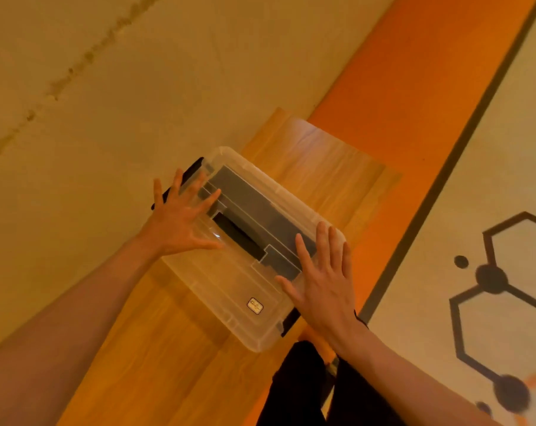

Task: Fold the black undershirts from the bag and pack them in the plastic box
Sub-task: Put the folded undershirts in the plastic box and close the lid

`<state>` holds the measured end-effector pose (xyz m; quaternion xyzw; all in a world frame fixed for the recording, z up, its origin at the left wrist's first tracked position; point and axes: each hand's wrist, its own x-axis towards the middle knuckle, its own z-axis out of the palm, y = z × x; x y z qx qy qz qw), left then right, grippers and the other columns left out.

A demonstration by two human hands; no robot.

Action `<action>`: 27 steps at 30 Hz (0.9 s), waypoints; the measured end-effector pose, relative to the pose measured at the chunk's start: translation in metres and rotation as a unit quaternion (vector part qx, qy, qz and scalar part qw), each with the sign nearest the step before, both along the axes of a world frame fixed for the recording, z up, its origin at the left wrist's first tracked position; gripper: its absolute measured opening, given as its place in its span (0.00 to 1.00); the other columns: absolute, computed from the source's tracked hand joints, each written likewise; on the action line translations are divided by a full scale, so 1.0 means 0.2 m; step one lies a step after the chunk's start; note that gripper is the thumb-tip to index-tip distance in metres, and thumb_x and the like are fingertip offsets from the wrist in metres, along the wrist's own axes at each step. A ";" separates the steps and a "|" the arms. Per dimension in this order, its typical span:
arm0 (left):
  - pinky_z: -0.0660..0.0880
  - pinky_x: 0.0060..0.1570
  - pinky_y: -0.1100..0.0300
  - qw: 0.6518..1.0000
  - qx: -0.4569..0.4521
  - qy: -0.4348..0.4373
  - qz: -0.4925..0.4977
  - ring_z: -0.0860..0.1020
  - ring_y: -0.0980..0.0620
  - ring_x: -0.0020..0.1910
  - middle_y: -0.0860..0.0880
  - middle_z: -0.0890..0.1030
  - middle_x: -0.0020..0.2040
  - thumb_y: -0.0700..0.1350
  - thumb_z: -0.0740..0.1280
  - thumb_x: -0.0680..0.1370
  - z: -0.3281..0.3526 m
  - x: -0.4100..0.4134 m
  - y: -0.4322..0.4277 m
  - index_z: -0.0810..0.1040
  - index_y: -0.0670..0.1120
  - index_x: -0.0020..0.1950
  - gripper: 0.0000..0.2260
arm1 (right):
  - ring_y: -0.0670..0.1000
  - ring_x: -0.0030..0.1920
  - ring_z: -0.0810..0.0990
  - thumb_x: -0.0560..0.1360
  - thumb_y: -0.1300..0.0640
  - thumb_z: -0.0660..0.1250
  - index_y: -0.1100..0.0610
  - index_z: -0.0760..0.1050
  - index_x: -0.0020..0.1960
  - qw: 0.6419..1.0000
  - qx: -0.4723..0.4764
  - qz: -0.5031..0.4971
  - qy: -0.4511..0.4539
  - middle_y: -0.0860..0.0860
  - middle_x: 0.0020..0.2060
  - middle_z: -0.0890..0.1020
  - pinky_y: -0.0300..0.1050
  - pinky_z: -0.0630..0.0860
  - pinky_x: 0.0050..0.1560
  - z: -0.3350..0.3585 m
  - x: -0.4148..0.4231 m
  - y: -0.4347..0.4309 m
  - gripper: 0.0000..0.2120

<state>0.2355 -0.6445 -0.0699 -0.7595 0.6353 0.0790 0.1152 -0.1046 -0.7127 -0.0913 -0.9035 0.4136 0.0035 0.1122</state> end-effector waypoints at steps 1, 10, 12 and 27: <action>0.43 0.71 0.23 1.000 0.002 0.017 0.008 0.34 0.36 0.80 0.52 0.34 0.82 0.85 0.51 0.63 -0.02 0.01 0.00 0.44 0.61 0.82 0.53 | 0.62 0.81 0.40 0.79 0.29 0.52 0.50 0.53 0.82 1.000 0.006 -0.026 -0.008 0.59 0.81 0.42 0.65 0.47 0.79 -0.01 -0.02 0.05 0.39; 0.50 0.72 0.26 0.995 -0.033 0.023 0.088 0.39 0.41 0.81 0.56 0.38 0.83 0.86 0.50 0.63 -0.07 -0.08 0.04 0.47 0.61 0.83 0.53 | 0.60 0.81 0.41 0.80 0.36 0.57 0.51 0.56 0.82 0.996 0.026 -0.010 -0.086 0.57 0.82 0.47 0.64 0.52 0.79 -0.10 -0.06 0.09 0.35; 0.50 0.73 0.26 0.992 -0.020 0.012 0.125 0.38 0.41 0.81 0.56 0.37 0.83 0.87 0.48 0.63 -0.08 -0.12 0.08 0.45 0.62 0.82 0.53 | 0.60 0.81 0.41 0.80 0.36 0.56 0.50 0.55 0.82 0.995 0.027 0.021 -0.092 0.56 0.82 0.47 0.63 0.51 0.79 -0.12 -0.09 0.01 0.35; 0.36 0.77 0.37 0.914 -0.038 -0.021 0.404 0.31 0.42 0.80 0.45 0.38 0.82 0.84 0.33 0.65 -0.11 -0.58 0.50 0.42 0.52 0.83 0.54 | 0.57 0.81 0.38 0.80 0.29 0.48 0.42 0.48 0.82 0.900 -0.034 0.434 0.021 0.53 0.82 0.45 0.60 0.43 0.79 -0.06 0.45 -0.89 0.35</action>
